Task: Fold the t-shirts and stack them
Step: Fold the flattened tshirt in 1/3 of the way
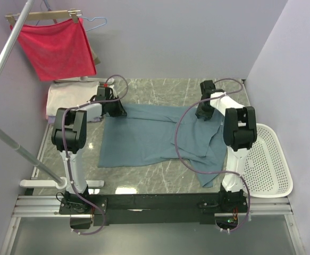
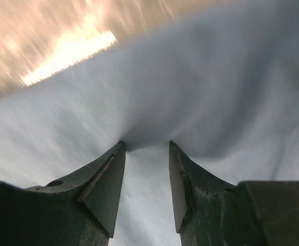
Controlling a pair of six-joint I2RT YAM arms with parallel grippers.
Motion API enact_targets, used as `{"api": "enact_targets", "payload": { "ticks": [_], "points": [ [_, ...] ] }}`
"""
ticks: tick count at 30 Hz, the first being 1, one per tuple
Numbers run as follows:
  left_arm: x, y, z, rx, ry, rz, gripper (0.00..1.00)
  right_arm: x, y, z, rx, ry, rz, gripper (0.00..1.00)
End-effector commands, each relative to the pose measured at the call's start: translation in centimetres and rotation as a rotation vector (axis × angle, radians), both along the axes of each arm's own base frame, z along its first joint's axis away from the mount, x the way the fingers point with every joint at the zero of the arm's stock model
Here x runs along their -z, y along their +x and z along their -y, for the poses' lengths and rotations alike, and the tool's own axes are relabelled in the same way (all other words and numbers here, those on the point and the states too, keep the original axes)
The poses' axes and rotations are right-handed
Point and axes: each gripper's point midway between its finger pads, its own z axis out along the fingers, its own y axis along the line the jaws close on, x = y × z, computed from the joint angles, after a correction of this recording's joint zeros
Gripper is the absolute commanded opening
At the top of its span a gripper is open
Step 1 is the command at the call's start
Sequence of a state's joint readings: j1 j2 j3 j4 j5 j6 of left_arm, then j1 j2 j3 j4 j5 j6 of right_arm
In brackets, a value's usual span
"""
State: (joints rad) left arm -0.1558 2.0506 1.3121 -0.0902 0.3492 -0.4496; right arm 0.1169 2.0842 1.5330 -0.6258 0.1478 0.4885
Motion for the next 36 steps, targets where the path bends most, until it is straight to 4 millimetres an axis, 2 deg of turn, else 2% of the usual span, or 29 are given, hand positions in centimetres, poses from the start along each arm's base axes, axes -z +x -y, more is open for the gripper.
{"api": "enact_targets", "payload": {
  "ticks": [1, 3, 4, 5, 6, 7, 8, 9, 10, 12, 13, 15, 18, 19, 22, 23, 24, 25, 26, 27, 28, 29, 30, 31, 32, 33, 34, 35, 36],
  "points": [
    [1.8, 2.4, -1.5, -0.045, 0.049, -0.035, 0.13, 0.0, 2.2, -0.3, -0.008, 0.02, -0.017, 0.46],
    [3.2, 2.7, -2.2, -0.055, 0.032, -0.069, 0.15, -0.2, 3.8, -0.2, -0.006, 0.019, -0.012, 0.44],
    [2.7, 3.5, -2.3, -0.056, 0.021, -0.061, 0.15, -0.2, 4.0, -0.4, -0.018, 0.017, -0.023, 0.44],
    [2.9, 3.7, -2.3, -0.05, 0.013, -0.069, 0.15, -0.3, 5.3, -0.6, -0.024, 0.024, -0.011, 0.44],
    [4.0, 3.6, -2.6, -0.052, 0.012, -0.099, 0.15, -0.5, 5.8, -0.6, -0.023, 0.019, -0.009, 0.44],
    [3.5, 4.5, -2.8, -0.054, 0.008, -0.084, 0.15, -0.4, 5.9, -0.7, -0.039, 0.016, -0.024, 0.44],
    [3.6, 4.7, -2.8, -0.05, 0.007, -0.086, 0.16, -0.6, 7.3, -0.7, -0.04, 0.025, -0.006, 0.44],
    [4.1, 4.9, -2.9, -0.048, 0.008, -0.096, 0.16, -0.6, 7.8, -0.6, -0.041, 0.025, -0.003, 0.44],
    [3.6, 5.7, -2.9, -0.048, 0.006, -0.079, 0.17, -0.5, 8.0, -0.8, -0.049, 0.033, -0.013, 0.44],
    [4.2, 6.2, -2.7, -0.035, 0.003, -0.082, 0.18, -0.8, 9.7, -1.1, -0.058, 0.062, 0.015, 0.44],
    [3.5, 7.1, -2.5, -0.03, -0.003, -0.063, 0.18, -0.9, 10.2, -1.2, -0.07, 0.064, 0.022, 0.44],
    [3.6, 7.7, -2.3, -0.016, -0.009, -0.059, 0.18, -1.4, 11.7, -1.7, -0.103, 0.087, 0.065, 0.45],
    [1.6, 9.1, -1.9, -0.004, -0.033, 0.016, 0.18, -3.5, 13.2, -1.7, -0.139, 0.081, 0.171, 0.48],
    [1.0, 9.6, -1.7, -0.002, -0.043, 0.055, 0.18, -4.6, 14.6, -1.1, -0.12, 0.046, 0.25, 0.48],
    [-0.8, 10.4, -1.4, 0.009, -0.059, 0.102, 0.2, -7.2, 15.3, 0.0, -0.111, 0.027, 0.334, 0.49],
    [-1.2, 10.4, -1.3, 0.017, -0.064, 0.107, 0.18, -9.3, 15.6, -0.1, -0.123, 0.027, 0.375, 0.49],
    [-2.6, 10.6, -1.1, 0.026, -0.076, 0.136, 0.17, -10.6, 15.9, -0.1, -0.131, 0.02, 0.411, 0.51],
    [-2.9, 10.0, -0.8, 0.036, -0.088, 0.136, 0.16, -11.9, 15.8, 0.0, -0.133, 0.005, 0.435, 0.51],
    [-4.2, 10.2, -0.6, 0.039, -0.096, 0.186, 0.17, -14.2, 14.8, 0.1, -0.138, -0.003, 0.466, 0.51],
    [-6.0, 8.9, -0.1, 0.048, -0.095, 0.216, 0.18, -15.9, 14.7, 0.1, -0.143, -0.01, 0.514, 0.52],
    [-7.1, 8.5, -0.2, 0.037, -0.077, 0.248, 0.19, -17.8, 12.6, 0.0, -0.141, -0.018, 0.538, 0.53],
    [-11.4, 8.3, 0.1, 0.044, -0.076, 0.359, 0.21, -18.7, 11.6, 0.4, -0.126, -0.037, 0.555, 0.54],
    [-10.8, 6.5, 0.9, 0.058, -0.068, 0.341, 0.23, -19.4, 10.5, 0.7, -0.113, -0.04, 0.565, 0.56],
    [-11.6, 5.7, 1.0, 0.058, -0.056, 0.357, 0.31, -19.9, 8.3, 0.9, -0.085, -0.028, 0.557, 0.57],
    [-14.5, 4.8, 0.8, 0.032, -0.037, 0.411, 0.32, -19.7, 6.9, 0.9, -0.078, -0.021, 0.534, 0.57],
    [-13.0, 2.9, 0.9, 0.022, -0.026, 0.373, 0.32, -18.9, 5.2, 1.0, -0.077, -0.016, 0.491, 0.57],
    [-13.0, 1.8, 0.7, 0.011, -0.029, 0.369, 0.34, -18.0, 2.9, 1.1, -0.065, -0.011, 0.454, 0.58],
    [-14.9, 0.6, 0.3, -0.021, -0.048, 0.393, 0.4, -17.3, 1.4, 1.2, -0.049, -0.007, 0.424, 0.61],
    [-12.6, -1.4, -0.3, -0.043, -0.042, 0.335, 0.5, -16.3, -0.3, 1.1, -0.048, 0.006, 0.391, 0.66]
  ]
}}
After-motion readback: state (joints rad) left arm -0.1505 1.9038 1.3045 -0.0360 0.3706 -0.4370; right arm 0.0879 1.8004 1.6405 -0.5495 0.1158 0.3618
